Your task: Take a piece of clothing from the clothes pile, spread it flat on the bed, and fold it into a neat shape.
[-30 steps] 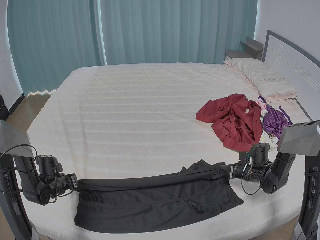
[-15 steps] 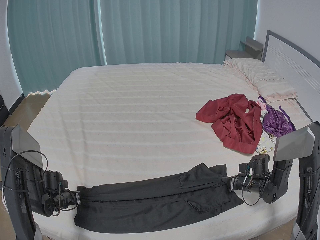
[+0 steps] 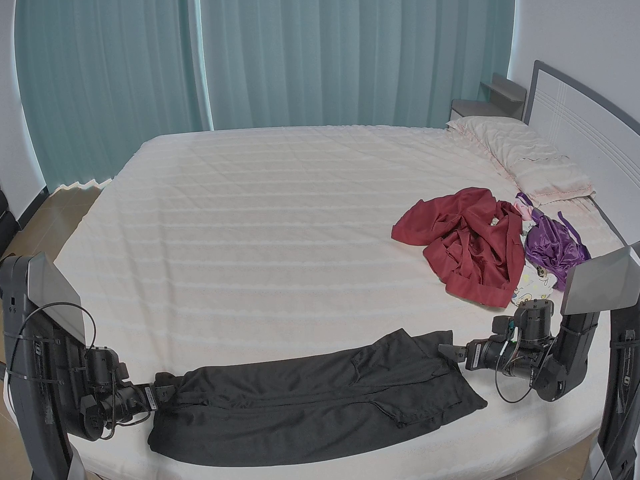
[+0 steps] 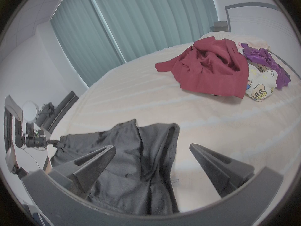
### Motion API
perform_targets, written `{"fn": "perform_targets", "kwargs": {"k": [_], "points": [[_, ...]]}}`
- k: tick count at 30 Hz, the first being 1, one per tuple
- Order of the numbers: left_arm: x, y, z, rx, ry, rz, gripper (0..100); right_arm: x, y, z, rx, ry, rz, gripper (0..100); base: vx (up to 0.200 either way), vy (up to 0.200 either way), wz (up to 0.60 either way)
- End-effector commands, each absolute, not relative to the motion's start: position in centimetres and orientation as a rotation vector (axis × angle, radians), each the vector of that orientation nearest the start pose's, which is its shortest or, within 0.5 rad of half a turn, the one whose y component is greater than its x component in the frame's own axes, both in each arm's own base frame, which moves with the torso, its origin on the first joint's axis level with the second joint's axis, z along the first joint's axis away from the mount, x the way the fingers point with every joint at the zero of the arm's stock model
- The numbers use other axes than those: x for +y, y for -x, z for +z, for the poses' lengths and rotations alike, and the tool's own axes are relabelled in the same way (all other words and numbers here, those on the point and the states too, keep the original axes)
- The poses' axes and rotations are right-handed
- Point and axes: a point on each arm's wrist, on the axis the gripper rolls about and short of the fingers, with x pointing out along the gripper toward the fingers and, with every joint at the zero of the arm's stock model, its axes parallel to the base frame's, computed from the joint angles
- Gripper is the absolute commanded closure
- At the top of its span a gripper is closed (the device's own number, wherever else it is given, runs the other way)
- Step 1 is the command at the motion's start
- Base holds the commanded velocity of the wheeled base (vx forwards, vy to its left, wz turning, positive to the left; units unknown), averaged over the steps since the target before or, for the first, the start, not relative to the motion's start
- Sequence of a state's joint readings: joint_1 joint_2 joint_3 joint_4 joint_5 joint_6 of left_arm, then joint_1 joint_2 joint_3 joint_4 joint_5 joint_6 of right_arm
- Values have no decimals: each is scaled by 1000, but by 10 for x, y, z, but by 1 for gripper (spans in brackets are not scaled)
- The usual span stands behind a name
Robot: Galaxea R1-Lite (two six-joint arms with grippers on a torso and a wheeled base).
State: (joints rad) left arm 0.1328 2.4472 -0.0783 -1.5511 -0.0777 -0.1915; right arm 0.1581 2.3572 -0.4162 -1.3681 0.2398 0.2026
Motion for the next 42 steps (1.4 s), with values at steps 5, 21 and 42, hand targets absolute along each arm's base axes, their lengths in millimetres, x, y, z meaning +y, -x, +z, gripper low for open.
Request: {"fn": "perform_targets", "kwargs": {"k": [5,21,42], "points": [[40,-236,-23,627,646,105,0,77,-303,-6,564,-341,417,0,0,0,0],[22,-254,-5,572,1053,53,0,110,-331,-40,776,-354,464,0,0,0,0],[18,-249,-13,616,1013,59,0,86,-310,-46,862,-371,401,100,0,0,0]]}}
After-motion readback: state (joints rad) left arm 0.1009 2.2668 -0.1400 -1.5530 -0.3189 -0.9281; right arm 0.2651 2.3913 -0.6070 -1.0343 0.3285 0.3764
